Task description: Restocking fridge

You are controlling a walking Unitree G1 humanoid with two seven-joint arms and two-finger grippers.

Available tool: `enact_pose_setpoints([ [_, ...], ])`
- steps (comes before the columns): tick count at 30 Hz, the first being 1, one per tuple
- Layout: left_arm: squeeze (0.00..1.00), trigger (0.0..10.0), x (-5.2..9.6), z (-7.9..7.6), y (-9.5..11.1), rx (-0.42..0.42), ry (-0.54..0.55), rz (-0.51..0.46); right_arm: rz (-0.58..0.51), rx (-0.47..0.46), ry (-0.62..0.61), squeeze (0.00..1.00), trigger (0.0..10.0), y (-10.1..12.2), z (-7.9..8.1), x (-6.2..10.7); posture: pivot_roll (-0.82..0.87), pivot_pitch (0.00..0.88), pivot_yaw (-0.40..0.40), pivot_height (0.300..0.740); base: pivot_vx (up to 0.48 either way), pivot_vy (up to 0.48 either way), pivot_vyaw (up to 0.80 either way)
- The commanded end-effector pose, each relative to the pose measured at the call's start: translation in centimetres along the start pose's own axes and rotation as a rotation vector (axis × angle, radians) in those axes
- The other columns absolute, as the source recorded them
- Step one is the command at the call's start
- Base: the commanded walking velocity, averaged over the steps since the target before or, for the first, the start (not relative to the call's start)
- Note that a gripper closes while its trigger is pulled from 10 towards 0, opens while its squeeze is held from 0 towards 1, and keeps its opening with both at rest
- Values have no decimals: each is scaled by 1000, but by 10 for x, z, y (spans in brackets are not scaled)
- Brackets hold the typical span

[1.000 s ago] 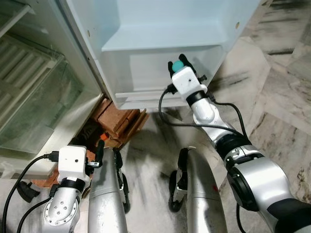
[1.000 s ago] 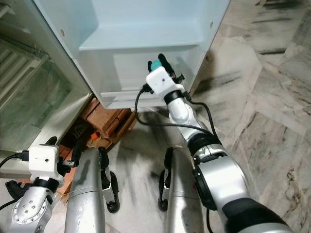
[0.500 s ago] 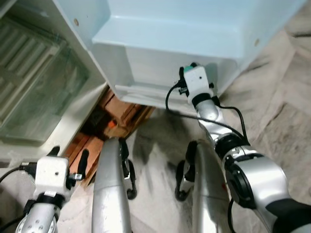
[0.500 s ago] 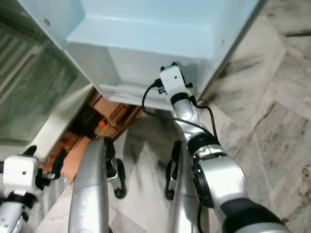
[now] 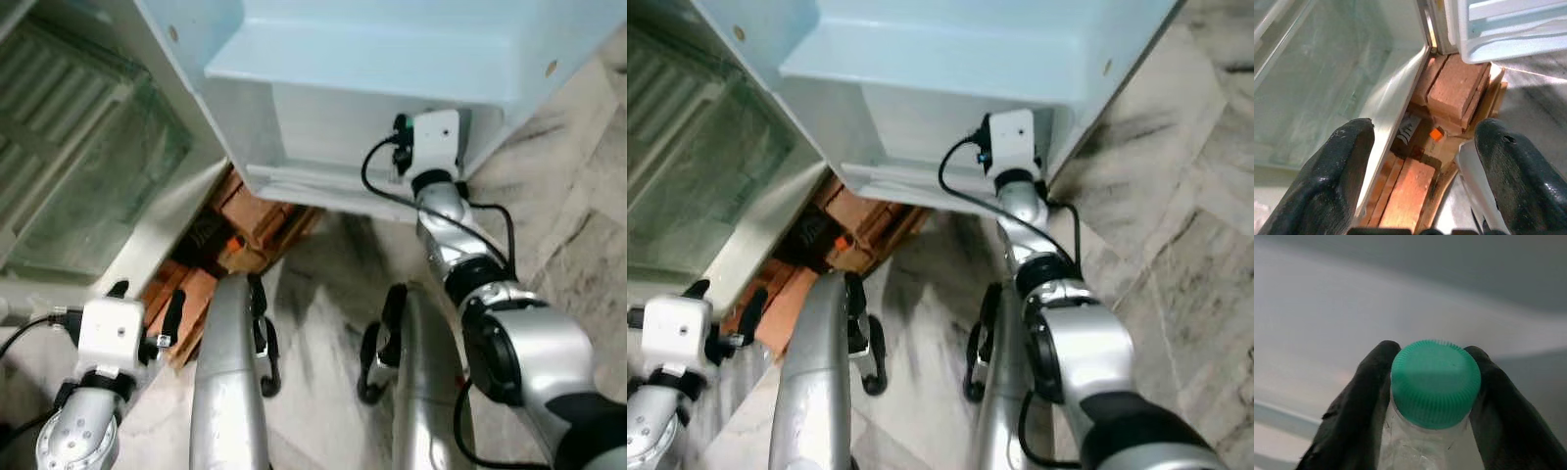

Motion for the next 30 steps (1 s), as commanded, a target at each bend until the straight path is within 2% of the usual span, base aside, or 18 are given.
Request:
enact_pose_setpoints([
  [1,0,10000,-4,5,-11,-7,13,43,115,11,39,1000,10000,-32,8,12,254,374,76,567,0,0,0],
  [3,0,10000,-6,7,-10,5,25,36,82,27,56,1000,10000,-26,10,11,254,374,76,567,0,0,0],
  [4,0,10000,-12,12,-10,22,64,29,-5,62,111,1000,10000,-10,16,8,234,343,64,567,0,0,0],
  [6,0,10000,-13,13,-11,24,72,27,-35,75,125,1000,10000,-4,17,6,230,339,62,567,0,0,0],
  [9,0,10000,-19,9,-15,27,62,23,-116,86,135,1000,10000,20,10,-2,211,307,47,567,0,0,0],
  [12,0,10000,-26,7,-14,32,59,8,-139,56,144,1000,10000,29,7,-7,201,280,35,567,0,0,0],
  [13,0,10000,-26,7,-14,32,59,8,-139,56,144,1000,10000,29,7,-7,201,280,35,567,0,0,0],
  [14,0,10000,-35,8,-14,44,73,-5,-138,18,162,1000,10000,32,8,-8,182,237,19,567,0,0,0],
  [15,0,10000,-38,8,-14,48,79,-8,-135,2,171,1000,10000,31,8,-8,182,237,19,567,0,0,0],
  [18,0,10000,-45,7,-17,61,86,-12,-108,-50,211,1000,10000,23,16,-4,156,205,9,567,0,0,0],
  [21,0,10000,-57,-2,-20,69,70,-17,-161,-26,300,1000,10000,21,32,7,126,166,-1,567,0,0,0],
  [23,0,10000,-59,-3,-20,70,68,-18,-171,-13,315,1000,10000,20,34,9,122,158,-5,567,0,0,0],
  [25,0,10000,-65,-5,-20,73,69,-30,-257,86,376,1000,10000,21,42,21,113,136,-20,567,0,0,0],
  [26,0,10000,-66,-5,-19,74,69,-34,-279,101,393,945,10000,19,45,27,109,129,-28,567,0,0,0],
  [27,0,10000,-69,-5,-20,76,73,-44,-288,91,408,541,10000,15,46,33,105,116,-40,567,0,0,0],
  [28,0,10000,-69,-5,-20,76,73,-44,-288,91,408,541,10000,15,46,33,105,116,-40,567,0,0,0],
  [29,0,10000,-70,-4,-20,79,79,-50,-288,80,408,0,10000,9,45,40,101,106,-50,567,0,0,0],
  [30,0,10000,-70,-3,-21,85,89,-56,-295,69,391,0,10000,2,44,50,97,95,-61,567,0,0,0],
])
Point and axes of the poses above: a point about 5 cm out from each wrist's last joint towards the gripper, its own x axis pointing back from the gripper into the wrist, its own y axis along the axis of the wrist's last joint, z = x × y, the point moved 5 cm from there along -x, pointing out of the wrist towards the gripper, and after that the axes turned 15 degrees about x, right-handed, at the moved point
